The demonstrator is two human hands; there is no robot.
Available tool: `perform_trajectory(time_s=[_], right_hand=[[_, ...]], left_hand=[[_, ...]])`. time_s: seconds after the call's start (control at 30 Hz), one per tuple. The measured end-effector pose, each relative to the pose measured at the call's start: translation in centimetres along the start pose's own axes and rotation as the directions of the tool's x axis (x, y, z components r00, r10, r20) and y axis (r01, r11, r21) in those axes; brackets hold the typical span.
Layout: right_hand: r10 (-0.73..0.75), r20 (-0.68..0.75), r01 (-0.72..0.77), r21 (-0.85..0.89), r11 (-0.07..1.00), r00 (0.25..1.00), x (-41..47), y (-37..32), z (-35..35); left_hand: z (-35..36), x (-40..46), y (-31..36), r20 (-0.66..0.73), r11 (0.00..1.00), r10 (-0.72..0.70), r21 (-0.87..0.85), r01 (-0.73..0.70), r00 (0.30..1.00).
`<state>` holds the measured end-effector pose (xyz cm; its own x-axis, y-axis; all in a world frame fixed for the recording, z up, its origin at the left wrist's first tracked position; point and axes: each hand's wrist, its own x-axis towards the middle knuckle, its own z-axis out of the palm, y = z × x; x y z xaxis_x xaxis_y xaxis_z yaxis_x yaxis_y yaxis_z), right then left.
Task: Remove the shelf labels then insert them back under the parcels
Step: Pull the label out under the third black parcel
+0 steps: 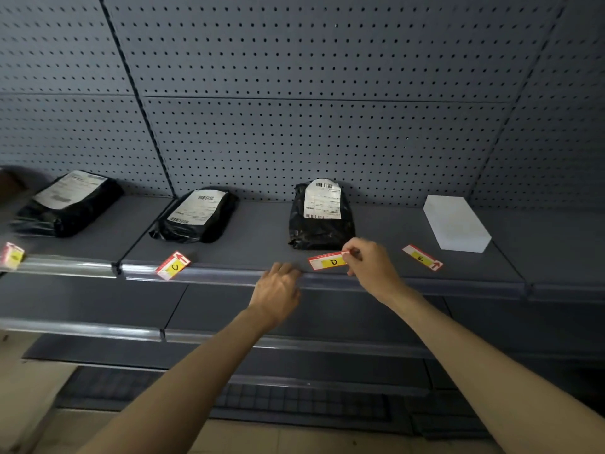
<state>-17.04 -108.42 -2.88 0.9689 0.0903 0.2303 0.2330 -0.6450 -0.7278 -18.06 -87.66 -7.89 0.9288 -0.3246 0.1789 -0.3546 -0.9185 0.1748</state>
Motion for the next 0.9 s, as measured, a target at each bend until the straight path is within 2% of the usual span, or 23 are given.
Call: perform_trajectory(time_s=[0.27,0.43,0.63,0.8,0.9], right_hand=[[-0.013,-0.008,0.013,-0.045,0.999,1.000,-0.4,0.6,0.9],[-0.038,0.003,0.038,-0.066,0.997,0.999,-0.2,0.7,1.3],[-0.059,0.021,0.061,-0.106,0.992,0.998,0.2,0.9,2.1],[-0.060,0.020,0.062,-0.111,0.992,0.998,0.4,1.1,2.8],[-0.069,0.014,0.070,-0.107,0.992,0.998,0.5,1.1,3.0]], left_hand=[[1.1,-0.6,0.3,-0.058,0.997,0.013,0.075,-0.009,0.998],[1.2,-0.7,0.3,-0.081,1.000,0.014,-0.004,-0.014,0.997],[2.2,-1.8,0.3,0.036,0.999,0.016,0.032,-0.018,0.999],[2.1,-2.0,0.0,-0.079,1.000,-0.006,0.020,0.008,0.997],[1.8,-1.9,0.1,-0.101,1.000,-0.005,0.014,0.006,0.995]])
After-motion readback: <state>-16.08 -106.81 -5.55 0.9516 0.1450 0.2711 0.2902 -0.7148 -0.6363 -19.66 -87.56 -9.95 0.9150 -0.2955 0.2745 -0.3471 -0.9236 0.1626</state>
